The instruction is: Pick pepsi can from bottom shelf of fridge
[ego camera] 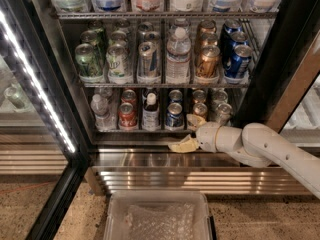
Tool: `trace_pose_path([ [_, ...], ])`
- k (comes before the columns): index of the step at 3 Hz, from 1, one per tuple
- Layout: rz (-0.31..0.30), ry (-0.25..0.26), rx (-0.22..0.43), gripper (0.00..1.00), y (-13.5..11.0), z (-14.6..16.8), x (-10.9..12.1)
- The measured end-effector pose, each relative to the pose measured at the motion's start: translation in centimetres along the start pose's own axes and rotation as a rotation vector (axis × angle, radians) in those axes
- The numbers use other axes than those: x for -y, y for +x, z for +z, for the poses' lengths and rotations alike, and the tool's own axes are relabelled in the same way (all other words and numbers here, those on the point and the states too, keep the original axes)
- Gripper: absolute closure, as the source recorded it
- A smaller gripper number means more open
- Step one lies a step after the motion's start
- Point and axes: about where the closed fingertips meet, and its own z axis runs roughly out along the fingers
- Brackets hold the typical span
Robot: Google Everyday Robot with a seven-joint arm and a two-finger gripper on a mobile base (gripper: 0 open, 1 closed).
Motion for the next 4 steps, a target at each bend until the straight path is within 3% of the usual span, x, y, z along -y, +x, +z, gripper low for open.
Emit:
trace_pose_path([
  [1, 0.000, 0.000, 0.000, 0.33, 0.00, 0.00, 0.00],
  [2, 0.007, -0.034, 0.008, 0.14, -0.13, 0.11, -0.16],
  [3, -0.008, -0.033, 0.005, 0.00, 0.04, -0.04, -0.03],
  [4, -0.035, -0.048, 0.001, 0.13, 0.26, 0.74, 0.05],
])
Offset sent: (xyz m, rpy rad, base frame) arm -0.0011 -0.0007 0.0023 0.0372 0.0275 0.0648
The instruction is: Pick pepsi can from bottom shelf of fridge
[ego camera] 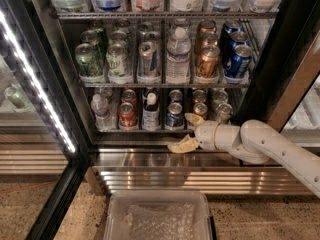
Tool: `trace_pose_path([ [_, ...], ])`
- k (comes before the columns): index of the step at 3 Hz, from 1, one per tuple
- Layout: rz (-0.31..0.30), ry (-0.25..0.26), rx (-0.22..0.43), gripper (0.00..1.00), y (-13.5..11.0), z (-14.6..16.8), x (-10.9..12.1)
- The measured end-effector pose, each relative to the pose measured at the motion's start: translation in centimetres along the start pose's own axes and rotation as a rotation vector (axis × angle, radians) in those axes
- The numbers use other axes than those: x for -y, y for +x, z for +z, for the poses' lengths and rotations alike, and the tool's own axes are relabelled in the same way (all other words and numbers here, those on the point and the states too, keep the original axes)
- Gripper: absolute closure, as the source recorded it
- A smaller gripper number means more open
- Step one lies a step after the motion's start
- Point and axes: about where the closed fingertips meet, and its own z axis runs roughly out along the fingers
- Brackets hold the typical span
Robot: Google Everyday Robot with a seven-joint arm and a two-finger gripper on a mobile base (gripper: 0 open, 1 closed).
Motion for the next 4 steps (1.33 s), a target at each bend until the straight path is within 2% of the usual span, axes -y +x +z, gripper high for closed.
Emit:
trace_pose_path([
  [2, -0.012, -0.067, -0.015, 0.04, 0.4, 3.2, -0.9],
  [4, -0.016, -0.043, -0.028, 0.02, 0.8, 4.3, 0.0],
])
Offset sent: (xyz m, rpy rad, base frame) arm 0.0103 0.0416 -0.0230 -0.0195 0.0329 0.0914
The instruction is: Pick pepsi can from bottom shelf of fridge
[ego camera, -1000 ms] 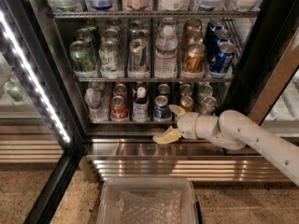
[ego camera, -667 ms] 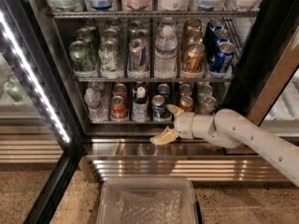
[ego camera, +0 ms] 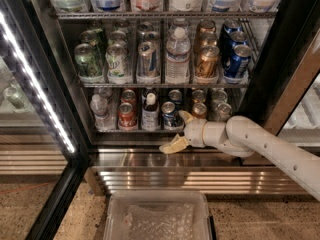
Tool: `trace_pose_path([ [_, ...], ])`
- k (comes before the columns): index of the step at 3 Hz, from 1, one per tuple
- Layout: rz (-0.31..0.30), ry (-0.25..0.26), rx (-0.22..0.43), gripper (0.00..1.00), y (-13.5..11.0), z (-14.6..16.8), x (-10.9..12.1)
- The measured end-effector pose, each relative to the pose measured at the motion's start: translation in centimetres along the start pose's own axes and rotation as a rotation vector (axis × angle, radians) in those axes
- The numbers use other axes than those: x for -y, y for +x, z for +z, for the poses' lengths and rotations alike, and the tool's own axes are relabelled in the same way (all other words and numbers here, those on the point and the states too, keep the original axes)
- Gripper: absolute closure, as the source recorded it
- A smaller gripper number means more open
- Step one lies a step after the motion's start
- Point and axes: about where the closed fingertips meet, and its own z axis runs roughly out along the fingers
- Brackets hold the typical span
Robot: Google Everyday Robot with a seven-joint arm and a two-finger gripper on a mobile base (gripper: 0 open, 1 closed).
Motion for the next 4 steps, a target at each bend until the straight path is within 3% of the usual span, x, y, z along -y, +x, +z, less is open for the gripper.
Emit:
trace_pose_path([
  [1, -0.027, 0.038, -0.001, 0.02, -0.2, 0.4, 1.7],
  [2, -0.078, 0.078, 0.026, 0.02, -2.3, 0.8, 3.9],
  [3, -0.083, 0.093, 0.058, 0.05, -3.2, 1.8, 5.2],
  [4, -0.049, 0.090, 0.068, 0.07, -2.3, 3.0, 5.8],
])
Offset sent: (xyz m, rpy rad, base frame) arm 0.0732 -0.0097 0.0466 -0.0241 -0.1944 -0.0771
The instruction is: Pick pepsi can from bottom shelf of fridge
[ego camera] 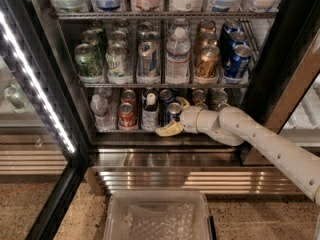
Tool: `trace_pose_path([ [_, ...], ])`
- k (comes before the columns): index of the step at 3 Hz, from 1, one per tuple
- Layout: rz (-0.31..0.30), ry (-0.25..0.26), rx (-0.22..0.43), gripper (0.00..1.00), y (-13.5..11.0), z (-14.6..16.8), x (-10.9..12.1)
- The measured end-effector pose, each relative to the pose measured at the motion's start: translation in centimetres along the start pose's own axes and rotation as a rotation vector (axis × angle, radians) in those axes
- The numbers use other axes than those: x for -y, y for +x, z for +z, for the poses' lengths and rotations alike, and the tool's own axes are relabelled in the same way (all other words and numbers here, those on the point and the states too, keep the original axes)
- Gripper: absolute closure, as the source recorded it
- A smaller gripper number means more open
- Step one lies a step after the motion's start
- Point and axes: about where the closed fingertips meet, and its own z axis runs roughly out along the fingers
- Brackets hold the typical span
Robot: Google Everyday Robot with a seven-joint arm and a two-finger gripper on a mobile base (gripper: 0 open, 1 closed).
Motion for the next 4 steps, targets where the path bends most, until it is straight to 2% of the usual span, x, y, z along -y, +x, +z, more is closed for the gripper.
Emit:
trace_pose_path([
  [1, 0.050, 0.009, -0.014, 0.08, 1.9, 0.3, 0.1],
  [2, 0.078, 0.018, -0.016, 0.27, 3.1, 0.4, 0.0],
  [4, 0.078, 0.018, -0.016, 0.73, 3.1, 0.4, 0.0],
])
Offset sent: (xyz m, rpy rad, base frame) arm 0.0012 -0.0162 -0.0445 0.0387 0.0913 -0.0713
